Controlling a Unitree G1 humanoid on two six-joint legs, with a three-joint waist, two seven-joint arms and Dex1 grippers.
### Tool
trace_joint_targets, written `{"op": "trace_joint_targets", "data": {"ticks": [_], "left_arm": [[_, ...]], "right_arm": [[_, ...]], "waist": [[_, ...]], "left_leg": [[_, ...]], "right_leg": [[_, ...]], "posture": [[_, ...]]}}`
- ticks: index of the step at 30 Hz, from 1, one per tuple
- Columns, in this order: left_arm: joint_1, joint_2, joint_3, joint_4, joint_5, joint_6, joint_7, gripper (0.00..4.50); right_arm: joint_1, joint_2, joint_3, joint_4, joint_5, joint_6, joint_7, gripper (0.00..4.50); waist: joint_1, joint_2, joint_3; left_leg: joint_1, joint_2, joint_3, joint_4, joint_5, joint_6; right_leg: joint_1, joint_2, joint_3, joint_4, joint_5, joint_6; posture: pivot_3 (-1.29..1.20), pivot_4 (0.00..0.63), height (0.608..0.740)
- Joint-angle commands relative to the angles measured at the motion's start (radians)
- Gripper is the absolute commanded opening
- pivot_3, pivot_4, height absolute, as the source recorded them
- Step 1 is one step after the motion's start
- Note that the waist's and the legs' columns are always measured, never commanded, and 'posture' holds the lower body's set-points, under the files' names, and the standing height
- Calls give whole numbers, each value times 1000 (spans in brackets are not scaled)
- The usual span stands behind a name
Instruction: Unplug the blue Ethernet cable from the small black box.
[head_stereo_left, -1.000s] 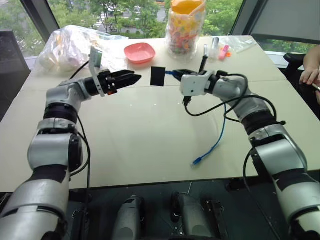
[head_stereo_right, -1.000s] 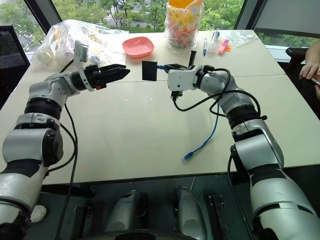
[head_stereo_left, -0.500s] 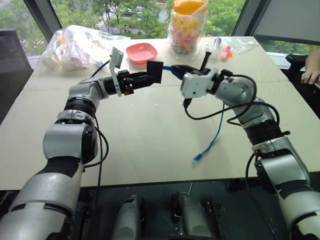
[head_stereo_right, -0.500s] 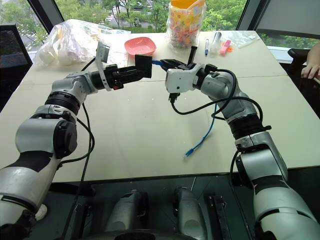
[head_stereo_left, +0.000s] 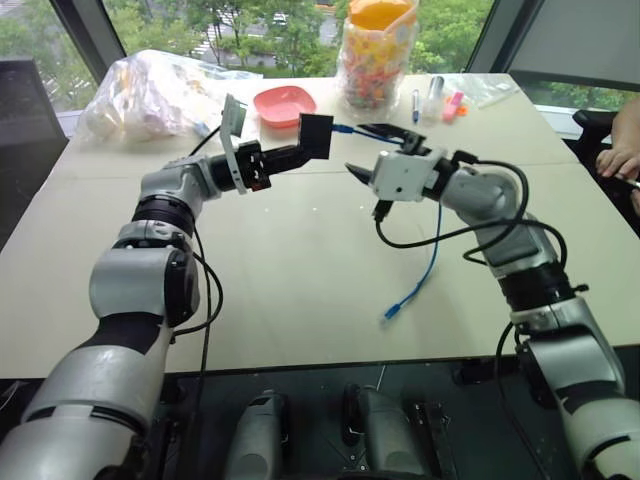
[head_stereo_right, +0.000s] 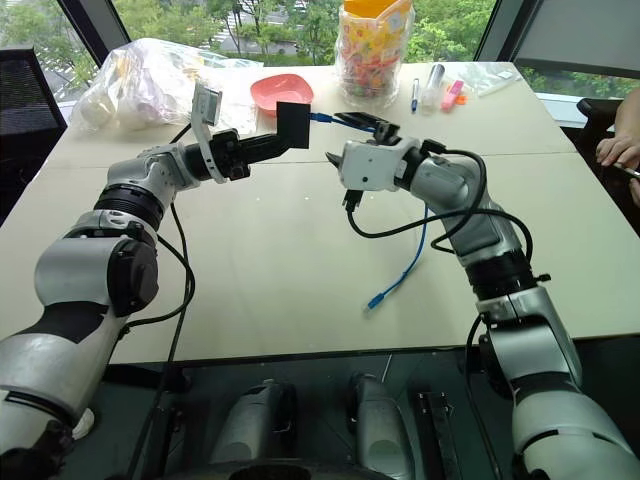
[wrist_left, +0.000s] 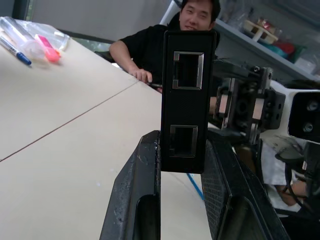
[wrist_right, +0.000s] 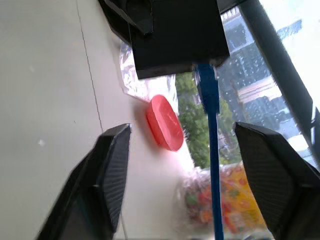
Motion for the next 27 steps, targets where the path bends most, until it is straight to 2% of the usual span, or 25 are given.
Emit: {"op": "trace_joint_targets", "data": {"ticks": [1, 3, 5, 8, 11, 16, 27], "left_arm": [[3, 6, 50, -51, -54, 57, -25, 531], [16, 3, 69, -70, -78, 99, -37, 531], [27, -2, 89, -88, -105, 142, -39, 531], [50, -22, 113, -130, -148, 208, -37, 531], [79, -41, 111, -191, -173, 264, -40, 531], [132, -68, 99, -295, -202, 339, -39, 531], [222, -101, 52, -459, -238, 422, -18, 531]], "right_arm": [[72, 98, -187, -234, 355, 406, -26, 3676], [124, 208, -317, -362, 674, 676, -123, 3676], [163, 302, -395, -447, 905, 834, -217, 3676], [204, 454, -421, -490, 1098, 920, -363, 3676], [196, 541, -421, -487, 1156, 919, -460, 3676], [170, 585, -401, -468, 1172, 881, -511, 3676], [136, 550, -343, -417, 1127, 825, -483, 3676]], "waist": [[-1, 0, 0], [-1, 0, 0], [-2, 0, 0], [-4, 0, 0], [-3, 0, 0], [-2, 0, 0], [-4, 0, 0]], "left_leg": [[0, 0, -2, 0, 0, 0], [0, 1, -3, 1, 0, 0], [0, 2, -4, 1, 0, 0], [1, 4, -5, 1, 0, 0], [2, 4, -5, 1, 0, 0], [0, 3, -4, 1, 0, 0], [0, 2, -5, 1, 0, 0]], "right_leg": [[0, 0, 0, 0, 0, 0], [-1, 0, 0, 1, 2, -3], [-1, 0, 0, 2, 2, -4], [0, 0, 0, 2, 2, -4], [0, 0, 0, 2, 1, -2], [0, 0, 0, 1, 1, -2], [0, 0, 0, 1, 1, -1]], "posture": [[0, 150, 740], [0, 150, 740], [0, 150, 740], [0, 150, 740], [0, 150, 740], [0, 150, 740], [0, 150, 740]]}}
